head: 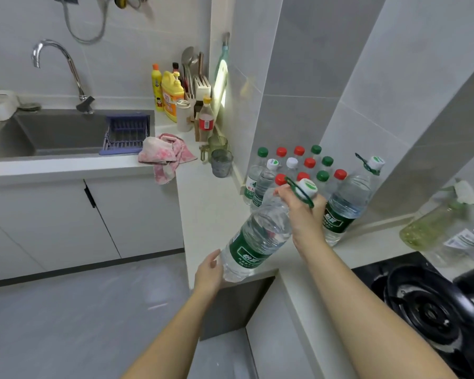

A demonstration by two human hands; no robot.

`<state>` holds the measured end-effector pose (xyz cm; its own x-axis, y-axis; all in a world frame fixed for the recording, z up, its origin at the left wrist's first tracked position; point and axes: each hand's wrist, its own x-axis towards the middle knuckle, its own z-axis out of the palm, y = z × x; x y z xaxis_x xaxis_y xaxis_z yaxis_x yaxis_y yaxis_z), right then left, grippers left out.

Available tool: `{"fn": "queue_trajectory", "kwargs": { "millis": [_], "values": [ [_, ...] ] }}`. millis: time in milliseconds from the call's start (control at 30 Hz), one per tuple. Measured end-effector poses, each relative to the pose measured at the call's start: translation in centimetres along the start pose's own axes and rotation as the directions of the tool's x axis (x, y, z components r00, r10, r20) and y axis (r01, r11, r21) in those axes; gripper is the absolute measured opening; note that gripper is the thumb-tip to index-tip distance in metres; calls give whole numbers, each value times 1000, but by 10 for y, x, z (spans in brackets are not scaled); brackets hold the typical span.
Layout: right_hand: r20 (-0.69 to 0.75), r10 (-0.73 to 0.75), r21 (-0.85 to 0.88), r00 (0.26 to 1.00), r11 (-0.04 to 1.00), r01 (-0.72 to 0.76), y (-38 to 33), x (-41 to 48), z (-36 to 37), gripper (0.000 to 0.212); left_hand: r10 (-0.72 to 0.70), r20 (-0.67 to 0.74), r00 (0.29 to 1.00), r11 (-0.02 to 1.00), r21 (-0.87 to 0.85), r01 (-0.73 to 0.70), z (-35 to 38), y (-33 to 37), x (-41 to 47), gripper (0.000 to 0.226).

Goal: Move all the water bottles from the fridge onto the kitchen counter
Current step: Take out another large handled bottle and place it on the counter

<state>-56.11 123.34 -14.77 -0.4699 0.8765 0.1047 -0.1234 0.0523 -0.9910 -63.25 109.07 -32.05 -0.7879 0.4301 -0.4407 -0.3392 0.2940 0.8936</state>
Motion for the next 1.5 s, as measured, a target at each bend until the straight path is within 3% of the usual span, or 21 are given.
{"fn": "queue_trajectory", "kwargs": {
  "millis": [100, 200, 433, 733, 1033, 1267, 1500],
  "values": [
    [84, -85, -120, 993, 988, 95, 15, 17, 1, 11, 128, 84, 988, 949, 279, -147, 15, -7, 12, 47],
    [113, -160, -190, 981, 965, 179, 28, 31, -2, 17, 239, 192, 952, 872, 389, -297, 30, -8, 24, 47],
    [254, -215, -281, 943, 916, 285, 35, 53, -3, 13, 243, 229, 942, 757, 563, -332, 59, -6, 49, 61],
    [183, -118, -284, 976, 944, 167, 40, 90, -40, 16, 266, 314, 911, 638, 652, -411, 111, 5, 65, 59],
    [67, -157, -262, 985, 950, 169, 37, 126, -80, 19, 255, 343, 904, 555, 713, -427, 181, 20, 73, 71],
    [42, -179, -272, 983, 945, 184, 44, 151, -87, 22, 237, 336, 912, 450, 794, -409, 200, 27, 91, 54],
    [74, -169, -283, 983, 941, 183, 50, 176, -87, 17, 243, 296, 924, 431, 820, -376, 213, 39, 101, 46]
  ]
}}
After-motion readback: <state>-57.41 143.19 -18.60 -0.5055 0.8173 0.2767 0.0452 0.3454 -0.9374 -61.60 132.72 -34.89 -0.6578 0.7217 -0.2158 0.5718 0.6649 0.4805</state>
